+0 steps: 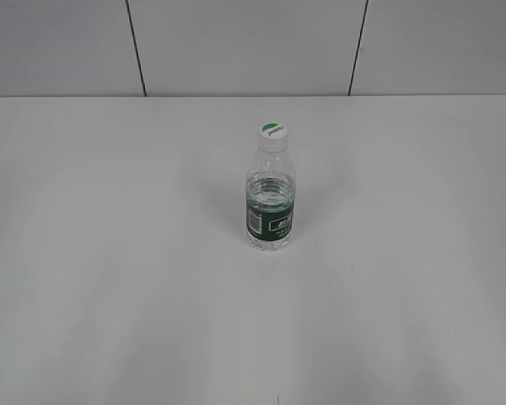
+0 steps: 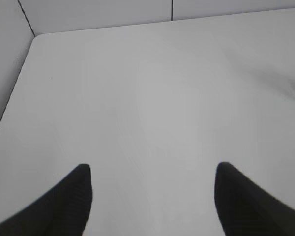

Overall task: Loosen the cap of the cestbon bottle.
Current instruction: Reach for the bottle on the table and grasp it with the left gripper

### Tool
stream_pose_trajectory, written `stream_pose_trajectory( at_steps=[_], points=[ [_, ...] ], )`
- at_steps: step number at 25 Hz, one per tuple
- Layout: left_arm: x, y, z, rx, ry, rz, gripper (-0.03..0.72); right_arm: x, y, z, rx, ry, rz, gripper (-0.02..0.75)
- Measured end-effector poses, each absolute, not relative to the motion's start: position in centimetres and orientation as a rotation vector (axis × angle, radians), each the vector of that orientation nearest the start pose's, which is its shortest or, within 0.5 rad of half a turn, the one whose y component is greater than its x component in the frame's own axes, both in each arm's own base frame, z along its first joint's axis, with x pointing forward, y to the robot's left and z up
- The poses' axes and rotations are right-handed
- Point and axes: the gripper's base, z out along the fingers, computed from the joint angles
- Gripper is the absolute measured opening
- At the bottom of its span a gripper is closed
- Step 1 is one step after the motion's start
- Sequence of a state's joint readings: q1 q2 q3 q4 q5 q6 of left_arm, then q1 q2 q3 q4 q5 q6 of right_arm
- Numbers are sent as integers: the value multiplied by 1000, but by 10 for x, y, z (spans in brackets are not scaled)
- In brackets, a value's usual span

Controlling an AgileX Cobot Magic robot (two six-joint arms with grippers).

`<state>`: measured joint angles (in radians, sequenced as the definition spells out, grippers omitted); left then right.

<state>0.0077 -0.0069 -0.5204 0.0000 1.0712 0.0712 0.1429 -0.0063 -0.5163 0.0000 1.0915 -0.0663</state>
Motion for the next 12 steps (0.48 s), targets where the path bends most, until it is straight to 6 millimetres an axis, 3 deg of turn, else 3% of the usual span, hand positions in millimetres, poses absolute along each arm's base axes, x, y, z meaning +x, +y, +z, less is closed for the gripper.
stream_pose_trajectory(
  at_steps=[12],
  points=[
    [-9,1,282,64,2027,60,475,-9,-1,279,-214,2042,48,569]
  ],
)
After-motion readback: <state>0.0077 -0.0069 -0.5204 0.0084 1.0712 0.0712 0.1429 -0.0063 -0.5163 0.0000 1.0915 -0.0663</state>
